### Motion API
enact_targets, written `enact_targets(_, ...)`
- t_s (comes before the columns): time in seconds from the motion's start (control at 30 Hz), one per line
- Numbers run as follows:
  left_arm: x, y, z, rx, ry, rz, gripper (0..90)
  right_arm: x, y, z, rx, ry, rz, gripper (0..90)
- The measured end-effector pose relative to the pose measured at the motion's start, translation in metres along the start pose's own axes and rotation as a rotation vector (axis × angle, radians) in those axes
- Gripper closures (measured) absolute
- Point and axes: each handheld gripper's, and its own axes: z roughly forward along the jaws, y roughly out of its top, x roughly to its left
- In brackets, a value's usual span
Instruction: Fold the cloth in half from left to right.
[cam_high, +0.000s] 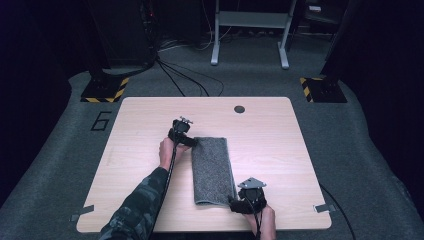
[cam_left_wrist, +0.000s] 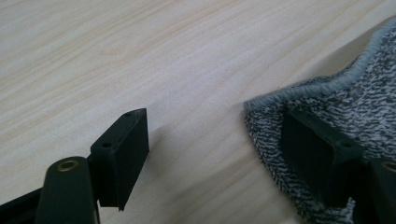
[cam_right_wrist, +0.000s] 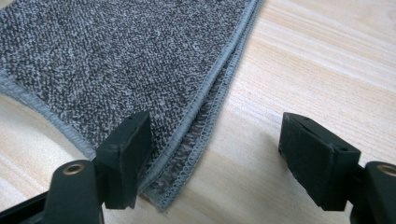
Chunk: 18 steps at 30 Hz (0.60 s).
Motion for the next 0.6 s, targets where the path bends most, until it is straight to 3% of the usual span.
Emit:
enact_targets(0.1, 0.001, -0.002, -0.01, -0.027, -0.03, -0.019, 21.6, -0.005, 0.001, -0.002, -0.047, 0.03, 0.006, 23.1)
enact_targets(0.17, -0.001, -0.005, -0.019, -0.043, -0.044, -0.006, 20.8, -0.011, 0.003, -0.007, -0.071, 0.043, 0.028, 22.6)
enact_targets(0.3, -0.007, -0.013, -0.035, -0.042, -0.07, 0.034, 20.4, -0.018, 0.008, -0.007, -0.068, 0.042, 0.049, 22.6)
enact_targets(0.43, -0.015, -0.025, -0.046, -0.04, -0.103, 0.054, 20.6, -0.018, 0.011, -0.002, -0.055, 0.034, 0.018, 22.6)
enact_targets(0.6, -0.03, -0.042, -0.054, -0.037, -0.139, 0.08, 20.7, -0.016, 0.014, 0.001, -0.051, 0.032, 0.018, 22.9)
